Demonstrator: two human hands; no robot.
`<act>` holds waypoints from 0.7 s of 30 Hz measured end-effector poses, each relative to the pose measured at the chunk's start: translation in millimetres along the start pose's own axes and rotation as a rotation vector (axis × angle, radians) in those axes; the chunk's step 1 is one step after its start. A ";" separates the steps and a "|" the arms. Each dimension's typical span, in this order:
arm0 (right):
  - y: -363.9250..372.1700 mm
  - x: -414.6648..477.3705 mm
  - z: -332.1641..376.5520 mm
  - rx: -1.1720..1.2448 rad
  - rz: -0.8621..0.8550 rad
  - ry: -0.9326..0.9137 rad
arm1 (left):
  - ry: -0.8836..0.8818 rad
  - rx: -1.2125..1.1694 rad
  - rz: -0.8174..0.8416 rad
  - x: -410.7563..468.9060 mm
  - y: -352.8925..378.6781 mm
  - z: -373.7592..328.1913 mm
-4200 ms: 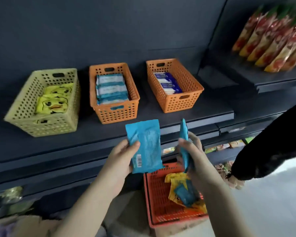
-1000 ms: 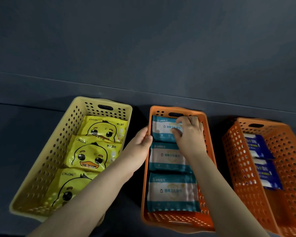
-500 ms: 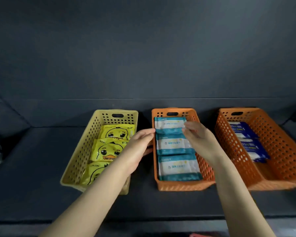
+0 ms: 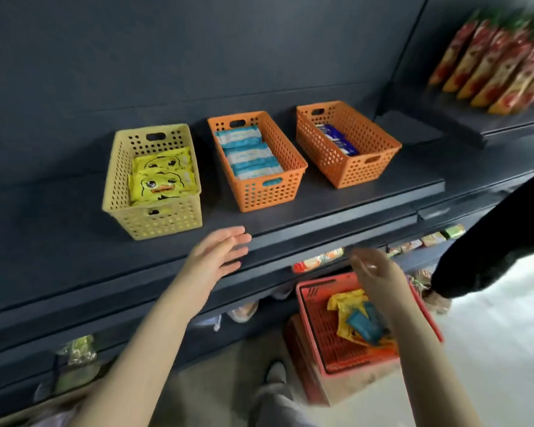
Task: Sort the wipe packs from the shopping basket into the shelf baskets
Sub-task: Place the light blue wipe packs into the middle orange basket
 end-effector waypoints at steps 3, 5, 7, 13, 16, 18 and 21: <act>-10.3 -31.7 -53.8 -0.010 -0.016 0.126 | -0.114 0.090 0.043 -10.0 25.1 48.5; -7.3 -45.6 -88.2 -0.035 -0.002 0.196 | -0.185 0.141 0.059 -11.2 41.0 79.4; -7.1 -57.2 -130.5 -0.048 0.000 0.278 | -0.264 0.195 0.096 -7.2 69.1 114.6; -6.4 -61.0 -228.2 -0.113 0.132 0.416 | -0.496 0.379 0.209 14.6 152.3 204.3; -13.2 -40.4 -253.5 -0.120 0.233 0.424 | -0.583 0.454 0.240 31.4 187.4 235.8; -17.1 -18.5 -274.2 -0.144 0.309 0.424 | -0.624 0.476 0.230 46.6 207.4 253.1; -20.7 23.4 -310.2 -0.179 0.367 0.436 | -0.695 0.485 0.191 75.9 230.7 285.4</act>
Point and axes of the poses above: each hand's wrist, its own x-axis towards the middle knuckle, its own y-axis out of the palm, z = x × y, the point moved 7 cm from there along x, towards the middle knuckle, and after that the axes turned 1 degree about z, right-handed, at the moved point
